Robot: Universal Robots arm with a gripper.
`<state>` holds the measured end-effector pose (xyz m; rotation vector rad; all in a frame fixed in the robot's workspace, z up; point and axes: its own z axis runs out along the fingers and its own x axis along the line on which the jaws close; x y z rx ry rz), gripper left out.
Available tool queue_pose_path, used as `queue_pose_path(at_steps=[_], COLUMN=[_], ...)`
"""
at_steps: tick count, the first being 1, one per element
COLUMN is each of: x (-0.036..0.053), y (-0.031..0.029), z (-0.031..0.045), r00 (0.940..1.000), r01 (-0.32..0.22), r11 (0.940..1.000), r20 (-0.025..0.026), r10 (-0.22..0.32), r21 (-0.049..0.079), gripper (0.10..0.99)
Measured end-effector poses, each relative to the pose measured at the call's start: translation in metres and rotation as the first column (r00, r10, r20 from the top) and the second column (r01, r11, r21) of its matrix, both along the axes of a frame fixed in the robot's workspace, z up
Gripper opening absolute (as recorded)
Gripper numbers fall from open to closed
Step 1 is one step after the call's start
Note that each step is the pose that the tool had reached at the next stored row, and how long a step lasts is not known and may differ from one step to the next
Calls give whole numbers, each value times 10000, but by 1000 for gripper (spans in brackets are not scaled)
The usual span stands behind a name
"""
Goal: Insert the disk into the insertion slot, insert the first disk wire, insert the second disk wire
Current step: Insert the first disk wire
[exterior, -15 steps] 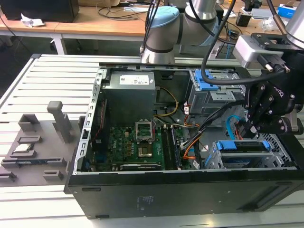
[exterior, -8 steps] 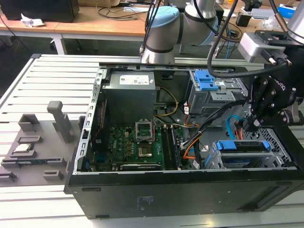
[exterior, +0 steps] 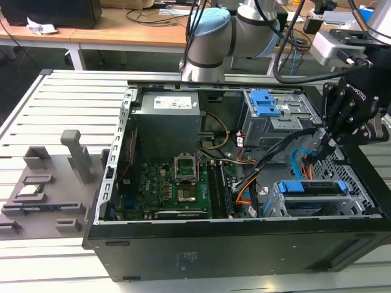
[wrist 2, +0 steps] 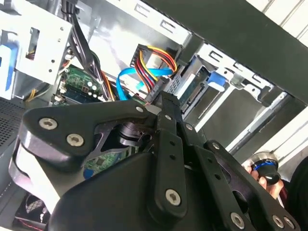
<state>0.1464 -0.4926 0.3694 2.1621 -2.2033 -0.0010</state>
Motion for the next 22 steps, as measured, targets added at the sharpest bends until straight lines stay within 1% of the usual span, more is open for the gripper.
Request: queue_pose_path(at_steps=[1, 10, 12, 13, 14, 17, 22], x=[3, 4, 4, 4, 4, 4, 4], y=[7, 11, 11, 12, 12, 14, 14], z=[-1, -1, -1, -1, 0, -4, -44], r00=[10000, 10000, 10000, 10000, 10000, 10000, 10000], r01=[0, 0, 0, 1, 1, 0, 1], r11=[10000, 10000, 10000, 10000, 10000, 10000, 10000], r20=[0, 0, 0, 0, 0, -1, 0], r10=[0, 0, 0, -1, -1, 0, -1], r21=[0, 0, 0, -1, -1, 0, -3], gripper=[106, 114, 235, 235, 302, 302, 302])
